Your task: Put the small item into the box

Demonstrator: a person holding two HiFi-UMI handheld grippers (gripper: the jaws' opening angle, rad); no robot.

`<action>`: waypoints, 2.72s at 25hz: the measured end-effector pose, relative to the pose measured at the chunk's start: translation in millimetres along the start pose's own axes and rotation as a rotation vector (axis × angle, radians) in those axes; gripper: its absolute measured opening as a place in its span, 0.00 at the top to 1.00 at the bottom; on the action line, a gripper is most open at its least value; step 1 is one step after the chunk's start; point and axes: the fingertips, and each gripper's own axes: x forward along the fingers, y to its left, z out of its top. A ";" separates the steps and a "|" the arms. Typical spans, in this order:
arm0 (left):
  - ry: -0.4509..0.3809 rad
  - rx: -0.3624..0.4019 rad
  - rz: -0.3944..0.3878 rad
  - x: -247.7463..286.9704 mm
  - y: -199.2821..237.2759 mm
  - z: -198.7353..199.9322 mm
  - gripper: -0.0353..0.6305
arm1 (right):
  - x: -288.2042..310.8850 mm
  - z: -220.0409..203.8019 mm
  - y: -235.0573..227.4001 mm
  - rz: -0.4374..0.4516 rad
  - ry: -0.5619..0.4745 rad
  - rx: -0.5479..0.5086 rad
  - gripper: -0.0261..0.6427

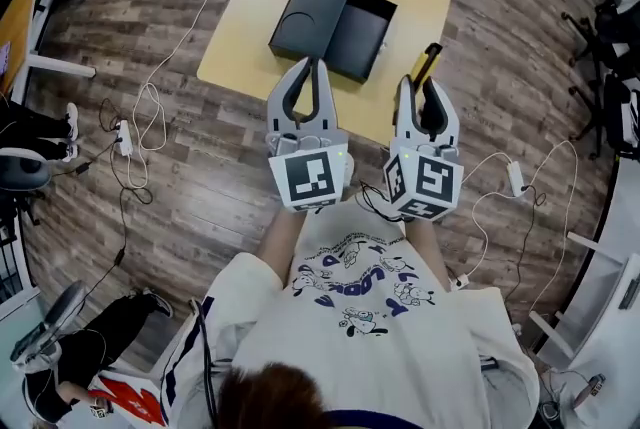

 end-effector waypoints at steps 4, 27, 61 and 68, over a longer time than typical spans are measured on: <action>0.005 0.002 0.025 17.8 6.8 -1.8 0.91 | 24.1 0.2 -3.4 0.020 0.012 0.000 0.77; 0.139 -0.024 -0.018 123.0 40.3 -49.0 0.91 | 138.9 -24.9 4.1 0.010 0.151 0.086 0.77; 0.429 -0.083 -0.189 188.5 48.5 -171.3 0.91 | 207.3 -161.6 16.3 -0.131 0.539 0.227 0.77; 0.461 -0.100 -0.202 190.5 44.0 -181.6 0.91 | 207.9 -188.1 15.7 -0.145 0.662 0.234 0.77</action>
